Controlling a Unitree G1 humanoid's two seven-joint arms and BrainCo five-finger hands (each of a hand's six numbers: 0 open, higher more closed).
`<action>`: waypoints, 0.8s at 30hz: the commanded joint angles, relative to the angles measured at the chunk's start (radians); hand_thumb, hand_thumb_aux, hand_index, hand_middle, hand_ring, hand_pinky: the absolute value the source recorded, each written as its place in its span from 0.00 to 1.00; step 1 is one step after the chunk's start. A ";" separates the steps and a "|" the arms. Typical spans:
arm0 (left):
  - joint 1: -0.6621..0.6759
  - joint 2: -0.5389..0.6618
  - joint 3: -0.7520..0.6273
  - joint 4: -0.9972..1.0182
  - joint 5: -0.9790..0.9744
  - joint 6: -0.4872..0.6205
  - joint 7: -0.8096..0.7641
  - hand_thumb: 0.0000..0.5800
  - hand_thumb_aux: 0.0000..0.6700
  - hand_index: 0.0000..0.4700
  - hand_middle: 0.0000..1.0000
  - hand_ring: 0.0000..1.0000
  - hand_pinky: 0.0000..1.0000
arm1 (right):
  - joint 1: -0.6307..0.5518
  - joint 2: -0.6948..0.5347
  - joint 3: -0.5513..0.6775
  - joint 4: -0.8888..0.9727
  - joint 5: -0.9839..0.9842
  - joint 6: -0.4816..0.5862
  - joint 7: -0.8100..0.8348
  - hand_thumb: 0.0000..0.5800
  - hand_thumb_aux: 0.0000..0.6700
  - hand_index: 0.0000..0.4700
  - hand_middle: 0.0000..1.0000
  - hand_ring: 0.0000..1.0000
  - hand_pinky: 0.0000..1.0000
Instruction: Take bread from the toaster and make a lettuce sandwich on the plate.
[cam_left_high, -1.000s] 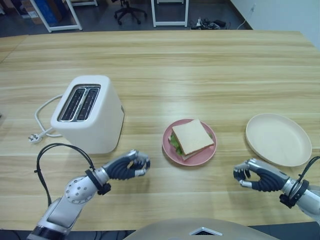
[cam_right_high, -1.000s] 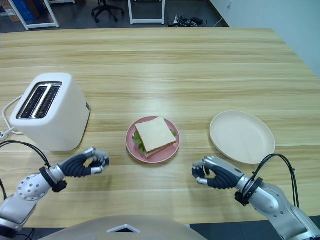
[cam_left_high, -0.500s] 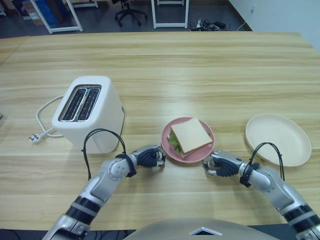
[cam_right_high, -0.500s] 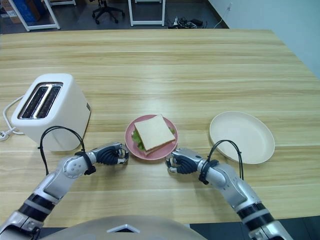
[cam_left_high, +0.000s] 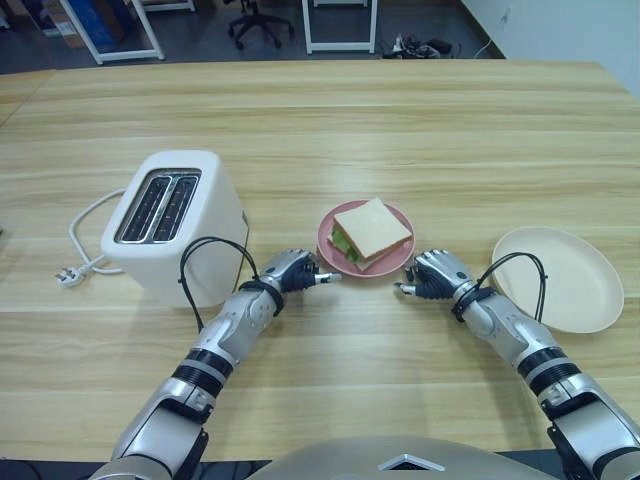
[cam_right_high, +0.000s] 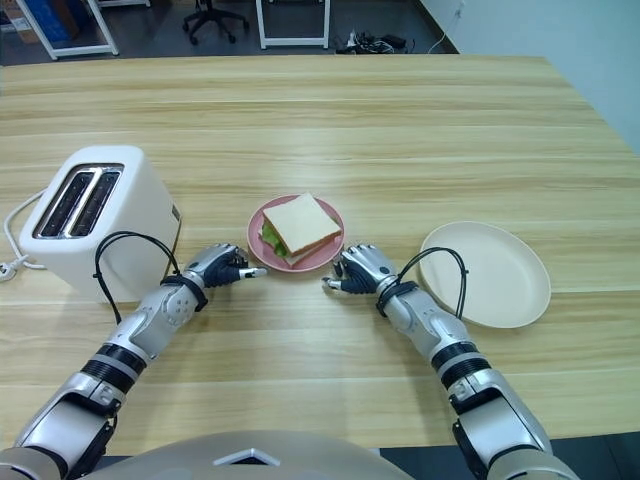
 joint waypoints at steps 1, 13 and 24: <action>0.139 0.017 0.120 -0.155 -0.106 -0.121 0.086 0.00 0.00 0.00 0.00 0.00 0.00 | 0.169 -0.092 -0.116 -0.248 0.102 -0.051 0.001 0.00 0.00 0.00 0.00 0.00 0.00; 0.216 -0.310 0.330 -0.304 -0.538 -0.275 0.194 0.00 0.00 0.00 0.00 0.00 0.00 | 0.356 0.189 -0.345 -0.547 0.696 -0.035 0.067 0.00 0.00 0.00 0.00 0.00 0.00; 0.220 -0.397 0.375 -0.248 -0.559 -0.255 0.177 0.00 0.00 0.00 0.00 0.00 0.00 | 0.363 0.347 -0.362 -0.495 0.697 0.046 0.089 0.00 0.00 0.00 0.00 0.00 0.00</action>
